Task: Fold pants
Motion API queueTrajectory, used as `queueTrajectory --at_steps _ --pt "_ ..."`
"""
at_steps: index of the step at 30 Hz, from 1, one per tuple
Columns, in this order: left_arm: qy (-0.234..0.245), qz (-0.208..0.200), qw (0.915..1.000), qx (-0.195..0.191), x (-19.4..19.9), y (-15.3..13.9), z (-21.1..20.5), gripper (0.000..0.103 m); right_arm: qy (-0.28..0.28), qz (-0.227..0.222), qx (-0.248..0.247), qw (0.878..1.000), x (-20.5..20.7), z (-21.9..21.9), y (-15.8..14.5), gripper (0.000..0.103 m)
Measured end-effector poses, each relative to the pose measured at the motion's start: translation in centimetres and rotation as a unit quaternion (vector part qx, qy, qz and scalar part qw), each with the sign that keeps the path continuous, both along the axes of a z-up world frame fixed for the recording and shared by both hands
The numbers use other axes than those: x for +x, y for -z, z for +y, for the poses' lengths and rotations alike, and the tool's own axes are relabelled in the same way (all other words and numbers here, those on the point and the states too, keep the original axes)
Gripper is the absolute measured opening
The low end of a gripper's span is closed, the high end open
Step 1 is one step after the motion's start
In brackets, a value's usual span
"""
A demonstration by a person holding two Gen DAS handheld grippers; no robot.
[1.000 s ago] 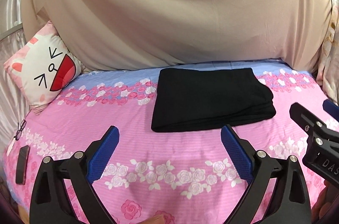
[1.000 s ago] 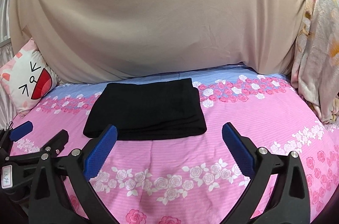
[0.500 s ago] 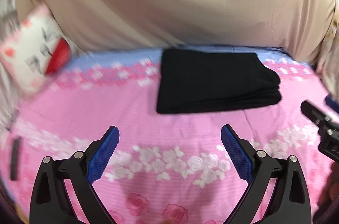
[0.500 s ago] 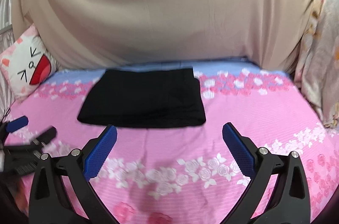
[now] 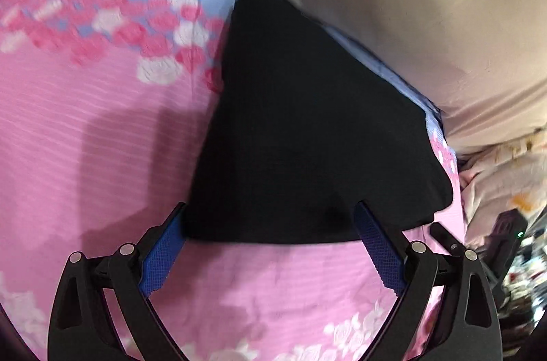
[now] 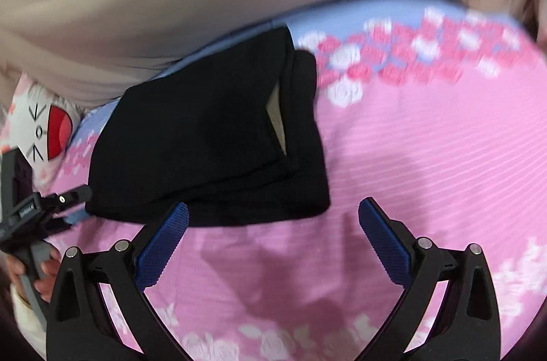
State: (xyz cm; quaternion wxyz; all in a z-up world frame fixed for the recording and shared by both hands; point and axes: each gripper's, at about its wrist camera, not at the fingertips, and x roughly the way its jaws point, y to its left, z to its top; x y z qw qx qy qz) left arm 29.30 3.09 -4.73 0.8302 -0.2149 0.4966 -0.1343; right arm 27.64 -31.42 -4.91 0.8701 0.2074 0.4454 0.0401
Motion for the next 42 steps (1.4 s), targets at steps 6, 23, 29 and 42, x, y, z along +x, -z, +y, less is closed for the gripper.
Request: queueTrajectory --at_steps 6,23,29,42 --pt "0.021 -0.009 0.999 0.039 -0.3 -1.7 -0.5 0.019 -0.023 -0.038 0.006 0.999 -1.1 0.7 -1.8 0.023" --pt "-0.038 -0.11 0.9802 0.16 -5.0 -5.9 -0.9 0.074 -0.073 -0.121 -0.168 0.976 -2.5 7.9 -7.1 0.004" --pt "-0.033 -0.112 0.9641 0.238 -6.7 -4.1 -1.8 0.073 -0.04 -0.062 -0.162 0.984 -1.3 5.0 -3.1 0.0" --pt "-0.012 -0.204 0.9324 0.298 -12.0 -8.1 -7.3 0.086 0.055 -0.154 -0.232 0.959 -10.3 8.6 -8.9 0.072"
